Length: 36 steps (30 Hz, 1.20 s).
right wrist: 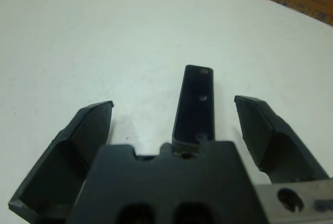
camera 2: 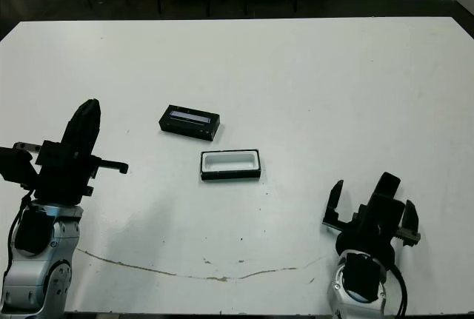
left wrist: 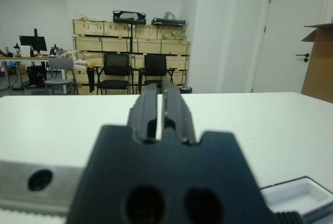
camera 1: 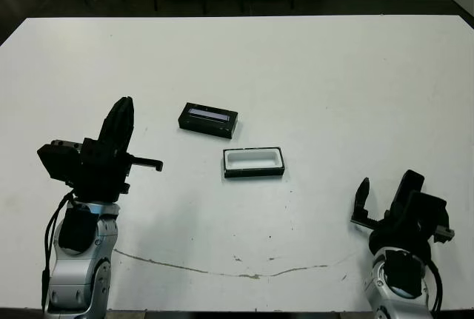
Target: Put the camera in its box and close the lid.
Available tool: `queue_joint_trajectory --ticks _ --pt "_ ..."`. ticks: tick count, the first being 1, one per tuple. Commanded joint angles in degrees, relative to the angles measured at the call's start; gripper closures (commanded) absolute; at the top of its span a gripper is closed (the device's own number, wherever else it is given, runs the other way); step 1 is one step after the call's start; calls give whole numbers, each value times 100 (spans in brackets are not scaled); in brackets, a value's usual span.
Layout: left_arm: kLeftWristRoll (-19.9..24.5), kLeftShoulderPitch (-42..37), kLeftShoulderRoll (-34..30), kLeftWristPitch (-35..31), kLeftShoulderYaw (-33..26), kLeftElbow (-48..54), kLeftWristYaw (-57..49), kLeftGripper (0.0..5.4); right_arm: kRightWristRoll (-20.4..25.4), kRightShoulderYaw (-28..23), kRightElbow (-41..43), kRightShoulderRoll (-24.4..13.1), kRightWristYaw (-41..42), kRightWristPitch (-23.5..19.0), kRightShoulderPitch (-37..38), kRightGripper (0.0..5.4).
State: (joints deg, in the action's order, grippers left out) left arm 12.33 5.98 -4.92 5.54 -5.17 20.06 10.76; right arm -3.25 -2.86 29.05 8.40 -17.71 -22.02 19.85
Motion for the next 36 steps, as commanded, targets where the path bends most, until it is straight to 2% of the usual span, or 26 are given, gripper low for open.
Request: queue_joint_trajectory --ticks 1,6,16,20,24,36 --pt "-25 64 -104 -39 -44 -74 39 540 248 0 -131 569 -217 -66 205 2" --pt "53 41 -113 22 -75 -128 135 540 862 -43 -7 753 -505 -148 210 2" --pt "104 51 -172 20 -162 -94 228 540 1316 74 -61 644 -842 -29 256 2" --pt "120 51 -166 -15 -158 -67 220 540 1385 53 -91 653 -1001 -12 226 49" --pt "167 48 -147 -17 -147 -73 240 540 1466 18 -120 601 -1059 35 225 121" --pt "183 84 -152 -68 -140 -1 229 540 1312 3 -198 364 -1098 85 228 341"
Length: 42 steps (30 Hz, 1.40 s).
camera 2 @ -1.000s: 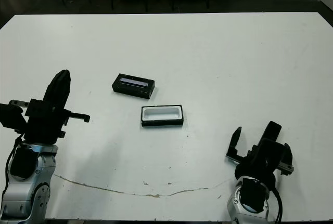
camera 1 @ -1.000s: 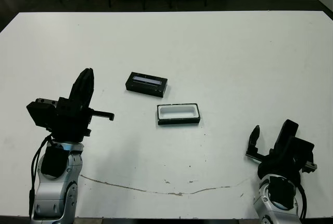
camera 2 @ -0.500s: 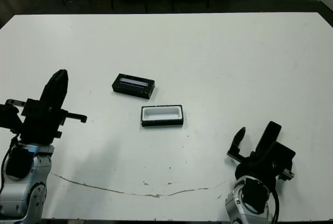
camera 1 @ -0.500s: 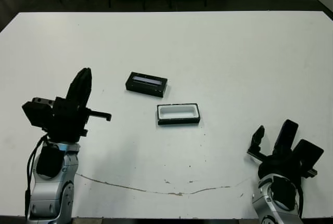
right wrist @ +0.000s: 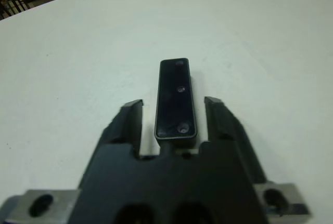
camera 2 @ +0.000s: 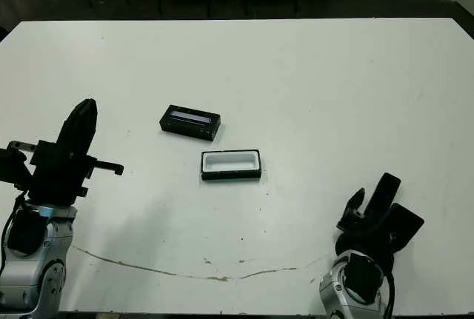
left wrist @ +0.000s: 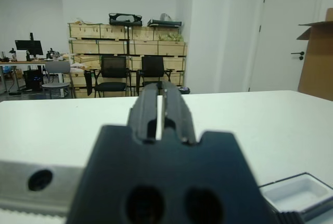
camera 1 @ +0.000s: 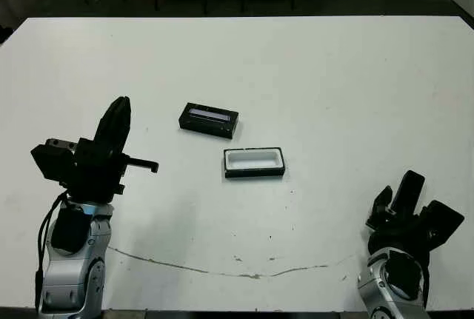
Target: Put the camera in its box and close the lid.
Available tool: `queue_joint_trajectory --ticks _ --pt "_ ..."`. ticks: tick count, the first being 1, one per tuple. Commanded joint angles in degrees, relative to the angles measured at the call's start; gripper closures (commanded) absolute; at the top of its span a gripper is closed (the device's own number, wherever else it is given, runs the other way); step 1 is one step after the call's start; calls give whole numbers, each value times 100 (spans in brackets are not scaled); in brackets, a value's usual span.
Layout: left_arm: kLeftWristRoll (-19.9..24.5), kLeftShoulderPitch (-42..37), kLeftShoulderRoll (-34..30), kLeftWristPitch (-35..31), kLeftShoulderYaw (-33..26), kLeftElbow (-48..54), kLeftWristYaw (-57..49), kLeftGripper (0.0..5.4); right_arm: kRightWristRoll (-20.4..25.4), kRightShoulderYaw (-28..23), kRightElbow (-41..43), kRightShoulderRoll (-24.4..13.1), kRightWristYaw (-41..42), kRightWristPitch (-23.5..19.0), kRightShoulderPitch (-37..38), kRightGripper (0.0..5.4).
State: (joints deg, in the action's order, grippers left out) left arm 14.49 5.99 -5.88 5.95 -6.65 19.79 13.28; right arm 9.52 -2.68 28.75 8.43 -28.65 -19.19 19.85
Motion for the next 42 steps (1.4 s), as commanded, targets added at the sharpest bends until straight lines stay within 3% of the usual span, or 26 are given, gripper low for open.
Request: queue_joint_trajectory --ticks 1,9,25,28,32,35,39,42 --pt "-34 88 -55 -115 10 36 -31 540 33 -13 -123 360 -11 -224 239 359" --pt "19 106 -31 -180 14 87 -54 540 -27 -72 14 323 -32 -313 256 477" --pt "44 121 -61 -150 59 75 -11 540 -335 -112 77 144 211 -90 332 479" --pt "17 136 -59 -139 72 73 -21 540 -542 -39 150 48 364 240 404 479" --pt "55 149 -34 -189 101 88 -38 540 -866 94 190 -178 809 1139 535 479" --pt "-9 148 -27 -180 131 81 -77 540 -748 44 139 -438 1523 1819 543 479" --pt "-67 152 -10 -210 157 84 -113 540 -525 -97 427 -857 2647 1873 365 480" --pt "-76 176 6 -284 186 142 -163 540 -309 -271 637 -1229 3489 1580 107 480"
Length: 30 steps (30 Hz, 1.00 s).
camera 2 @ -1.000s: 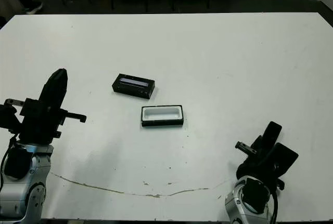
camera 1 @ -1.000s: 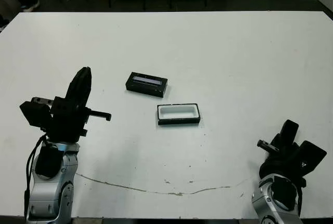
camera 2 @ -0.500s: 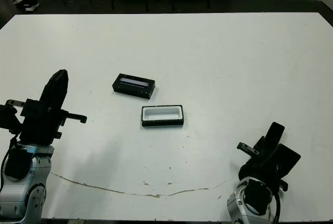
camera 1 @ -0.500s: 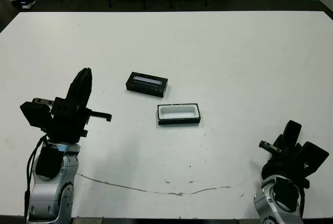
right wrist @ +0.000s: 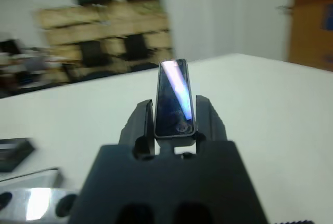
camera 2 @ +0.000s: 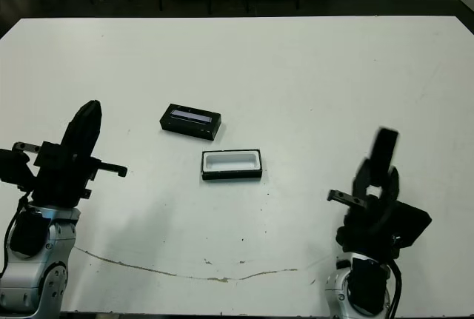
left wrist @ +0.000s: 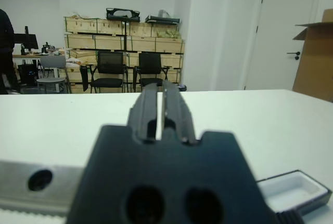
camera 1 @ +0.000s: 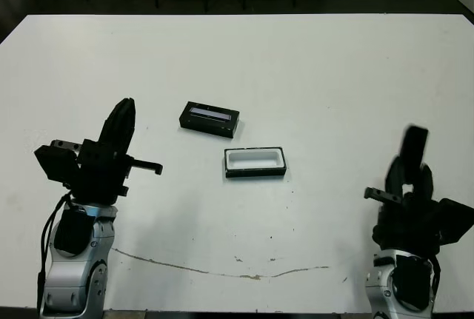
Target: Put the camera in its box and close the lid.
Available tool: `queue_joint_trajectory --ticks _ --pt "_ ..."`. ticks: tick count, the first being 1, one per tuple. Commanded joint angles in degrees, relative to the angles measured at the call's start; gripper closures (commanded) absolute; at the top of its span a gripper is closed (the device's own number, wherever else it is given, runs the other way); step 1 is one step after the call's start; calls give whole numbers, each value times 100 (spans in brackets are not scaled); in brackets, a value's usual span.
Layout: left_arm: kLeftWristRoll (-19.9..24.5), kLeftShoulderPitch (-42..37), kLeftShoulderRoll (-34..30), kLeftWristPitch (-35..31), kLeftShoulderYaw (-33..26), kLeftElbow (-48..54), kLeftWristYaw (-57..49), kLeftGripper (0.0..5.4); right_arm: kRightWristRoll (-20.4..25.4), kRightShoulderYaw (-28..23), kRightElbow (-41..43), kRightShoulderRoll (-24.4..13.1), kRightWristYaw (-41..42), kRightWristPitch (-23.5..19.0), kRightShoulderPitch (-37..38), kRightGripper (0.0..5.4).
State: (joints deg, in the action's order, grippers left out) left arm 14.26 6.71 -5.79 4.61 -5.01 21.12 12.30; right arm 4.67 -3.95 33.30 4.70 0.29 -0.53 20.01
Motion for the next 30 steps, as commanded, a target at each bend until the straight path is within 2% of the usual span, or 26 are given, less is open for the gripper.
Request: queue_joint_trajectory --ticks 1,4,9,12,16,21,22,25,30 --pt "-50 111 3 -159 34 23 -72 540 285 -211 221 -1052 894 -507 -72 480" --pt "-41 129 23 -152 65 47 -86 540 581 -405 105 -1656 1648 -1179 -659 480" --pt "-71 184 71 -285 95 181 -197 540 1042 -444 -496 -2591 2448 -1908 -1784 480" --pt "-100 215 89 -339 118 245 -230 540 1293 -328 -826 -3000 2920 -2252 -2438 480" --pt "-109 250 86 -364 144 270 -240 540 1350 42 -1555 -3403 3702 -2227 -3309 480" --pt "-183 277 97 -314 176 262 -276 540 1432 488 -2573 -3686 4720 -2303 -4218 480" --pt "-190 280 95 -323 177 262 -281 540 1395 592 -2800 -3739 4963 -2211 -4402 480" --pt "-251 285 73 -285 181 239 -283 540 1250 887 -3439 -3862 5653 -1886 -4906 480" --pt "-281 298 87 -334 182 263 -306 540 1125 1388 -4551 -3879 6775 -1831 -5787 480"
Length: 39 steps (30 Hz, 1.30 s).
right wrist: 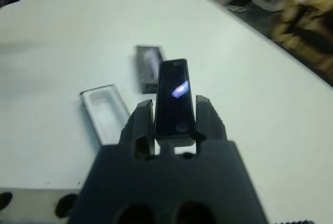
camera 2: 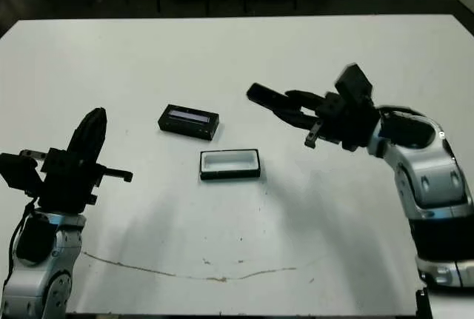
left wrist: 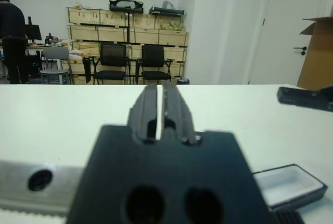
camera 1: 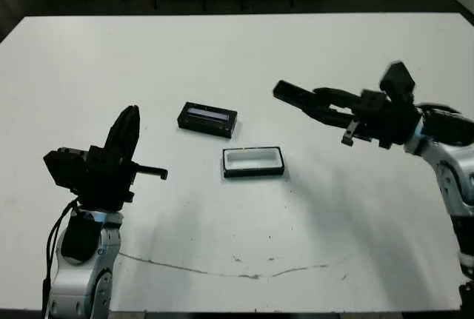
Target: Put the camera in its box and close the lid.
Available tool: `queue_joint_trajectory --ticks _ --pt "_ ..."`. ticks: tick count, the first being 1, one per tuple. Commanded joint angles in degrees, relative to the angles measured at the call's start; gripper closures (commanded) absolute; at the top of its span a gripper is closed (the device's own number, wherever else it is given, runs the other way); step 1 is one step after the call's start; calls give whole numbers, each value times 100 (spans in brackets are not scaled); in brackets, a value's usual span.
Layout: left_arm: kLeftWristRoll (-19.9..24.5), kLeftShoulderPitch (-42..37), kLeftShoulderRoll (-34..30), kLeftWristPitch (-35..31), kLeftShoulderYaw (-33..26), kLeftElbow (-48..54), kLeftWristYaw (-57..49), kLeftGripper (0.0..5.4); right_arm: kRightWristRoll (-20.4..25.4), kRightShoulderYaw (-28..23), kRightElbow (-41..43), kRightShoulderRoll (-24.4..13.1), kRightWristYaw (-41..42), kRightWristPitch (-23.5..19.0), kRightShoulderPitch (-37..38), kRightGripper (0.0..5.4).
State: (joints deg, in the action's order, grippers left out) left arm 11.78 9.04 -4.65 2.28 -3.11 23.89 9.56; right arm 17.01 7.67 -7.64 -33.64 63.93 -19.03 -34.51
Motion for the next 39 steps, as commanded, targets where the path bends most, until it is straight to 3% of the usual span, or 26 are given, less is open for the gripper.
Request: queue_joint_trajectory --ticks 1,6,13,39 --pt "-40 62 -28 -87 -8 -23 -30 540 -151 332 -652 -27 595 0 -477 480" --pt "-130 51 -30 -11 8 -54 -43 540 -372 772 -1462 91 1394 42 -1047 480" --pt "-194 34 5 -112 58 -8 -136 540 -703 1081 -2172 316 2125 669 -1537 480" --pt "-284 -7 22 -262 156 69 -236 540 -1451 1390 -3439 968 2685 1374 -1940 480"
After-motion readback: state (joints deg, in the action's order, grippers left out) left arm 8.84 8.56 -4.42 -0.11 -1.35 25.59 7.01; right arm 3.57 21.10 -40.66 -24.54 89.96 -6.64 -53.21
